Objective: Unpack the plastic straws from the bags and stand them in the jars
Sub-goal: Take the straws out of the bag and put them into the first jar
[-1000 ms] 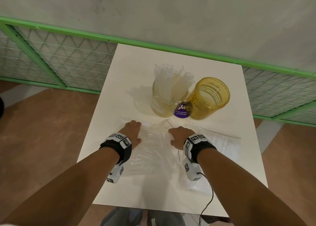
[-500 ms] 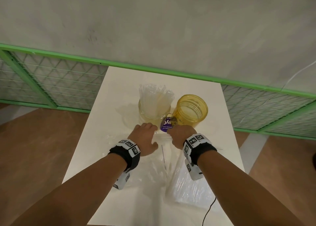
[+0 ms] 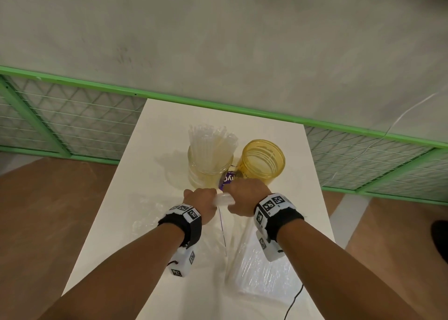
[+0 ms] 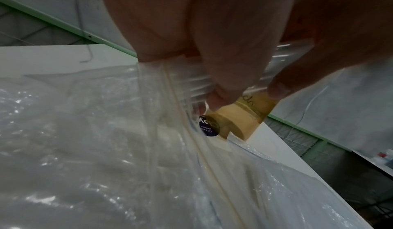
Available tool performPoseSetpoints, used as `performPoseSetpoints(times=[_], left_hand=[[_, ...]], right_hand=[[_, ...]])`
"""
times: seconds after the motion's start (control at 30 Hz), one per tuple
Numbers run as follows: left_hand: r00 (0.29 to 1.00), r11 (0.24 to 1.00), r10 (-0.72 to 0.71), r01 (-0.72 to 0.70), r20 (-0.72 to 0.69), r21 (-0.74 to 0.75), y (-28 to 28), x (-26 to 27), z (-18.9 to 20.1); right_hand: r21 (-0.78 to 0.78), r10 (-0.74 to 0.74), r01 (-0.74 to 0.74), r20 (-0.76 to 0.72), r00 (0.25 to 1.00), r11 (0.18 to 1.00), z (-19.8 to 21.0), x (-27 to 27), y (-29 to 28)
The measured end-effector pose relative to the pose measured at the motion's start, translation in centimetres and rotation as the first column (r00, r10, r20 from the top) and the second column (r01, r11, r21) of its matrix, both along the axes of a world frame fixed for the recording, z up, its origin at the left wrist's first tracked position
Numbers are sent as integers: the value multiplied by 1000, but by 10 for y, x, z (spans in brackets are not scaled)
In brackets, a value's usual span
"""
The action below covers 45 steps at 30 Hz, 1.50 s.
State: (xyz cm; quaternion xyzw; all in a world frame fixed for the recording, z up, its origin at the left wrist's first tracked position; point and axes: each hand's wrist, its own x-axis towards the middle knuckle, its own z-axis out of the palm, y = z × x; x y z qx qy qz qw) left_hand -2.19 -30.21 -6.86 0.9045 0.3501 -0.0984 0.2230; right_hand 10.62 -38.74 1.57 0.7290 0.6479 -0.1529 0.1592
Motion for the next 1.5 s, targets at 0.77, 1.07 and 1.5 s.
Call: performPoseSetpoints(times=[0.77, 1.07, 1.5], left_hand=[[695, 704, 548, -82, 465, -706, 20, -24, 31], [655, 478, 658, 20, 372, -878, 32, -20, 37], [386, -244, 897, 24, -216, -970, 39, -44, 26]], right_hand=[[37, -323, 614, -825, 465, 789, -8, -36, 43], [104, -245, 769, -914, 325, 631, -2, -58, 58], [118, -34, 875, -988, 151, 469, 35, -52, 74]])
